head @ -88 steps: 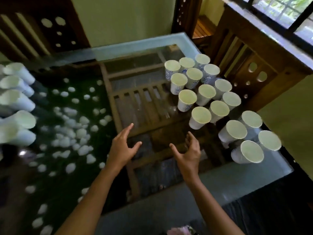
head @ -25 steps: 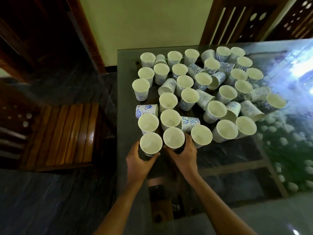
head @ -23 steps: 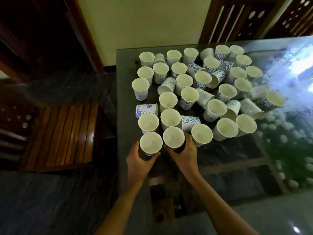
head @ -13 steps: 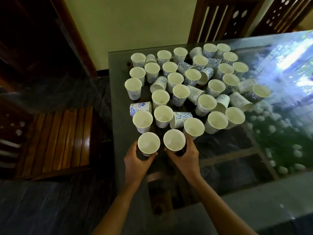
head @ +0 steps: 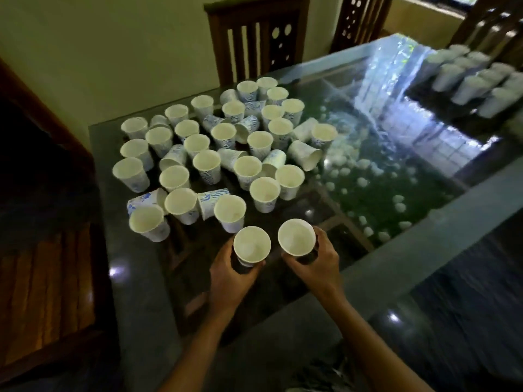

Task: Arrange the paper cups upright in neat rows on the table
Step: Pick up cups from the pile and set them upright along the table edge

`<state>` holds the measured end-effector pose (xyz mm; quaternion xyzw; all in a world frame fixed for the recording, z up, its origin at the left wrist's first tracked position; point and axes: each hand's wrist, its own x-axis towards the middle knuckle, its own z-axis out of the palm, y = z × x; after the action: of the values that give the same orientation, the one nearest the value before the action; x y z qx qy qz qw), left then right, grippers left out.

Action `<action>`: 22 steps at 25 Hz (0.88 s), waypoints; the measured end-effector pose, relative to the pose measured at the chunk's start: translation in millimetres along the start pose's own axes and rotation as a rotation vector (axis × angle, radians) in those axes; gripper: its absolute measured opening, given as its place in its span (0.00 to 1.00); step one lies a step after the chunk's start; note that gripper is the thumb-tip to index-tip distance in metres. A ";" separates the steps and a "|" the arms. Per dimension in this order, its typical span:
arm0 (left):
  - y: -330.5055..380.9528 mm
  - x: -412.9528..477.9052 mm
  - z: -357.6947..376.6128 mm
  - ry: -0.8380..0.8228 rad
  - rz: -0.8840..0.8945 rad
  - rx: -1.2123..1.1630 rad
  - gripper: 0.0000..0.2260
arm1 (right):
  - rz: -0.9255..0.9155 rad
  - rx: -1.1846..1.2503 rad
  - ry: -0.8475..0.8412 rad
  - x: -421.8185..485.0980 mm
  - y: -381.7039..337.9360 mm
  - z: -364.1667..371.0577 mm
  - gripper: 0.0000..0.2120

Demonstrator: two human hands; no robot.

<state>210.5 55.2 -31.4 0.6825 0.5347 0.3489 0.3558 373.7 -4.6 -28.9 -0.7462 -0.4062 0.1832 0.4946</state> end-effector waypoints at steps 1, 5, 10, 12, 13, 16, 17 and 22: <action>11.6 -1.4 17.5 -0.026 0.011 -0.007 0.29 | 0.006 -0.004 0.030 4.7 9.9 -18.4 0.33; 62.5 -10.0 85.7 -0.080 0.058 -0.094 0.31 | -0.009 -0.016 0.084 22.7 46.2 -87.9 0.35; 150.1 -34.2 207.0 -0.200 0.079 -0.241 0.26 | 0.002 0.040 0.158 58.2 99.5 -219.6 0.32; 177.3 -35.9 248.3 -0.215 0.099 -0.241 0.26 | 0.004 0.031 0.209 68.6 116.9 -263.7 0.30; 186.7 -33.6 264.9 -0.231 0.105 -0.230 0.27 | 0.011 0.029 0.227 72.4 123.0 -280.4 0.30; 211.7 -18.6 317.0 -0.289 0.118 -0.191 0.28 | 0.043 0.035 0.275 90.9 147.2 -324.5 0.30; 220.4 -12.7 336.1 -0.305 0.124 -0.190 0.29 | 0.059 0.034 0.286 100.1 157.0 -337.8 0.30; 259.7 19.0 432.6 -0.392 0.150 -0.231 0.29 | 0.095 -0.002 0.310 158.7 206.4 -397.1 0.32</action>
<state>709.6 -20.4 -24.3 0.7298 0.3599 0.2940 0.5014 825.2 -151.0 -15.4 -0.7844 -0.2896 0.0885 0.5413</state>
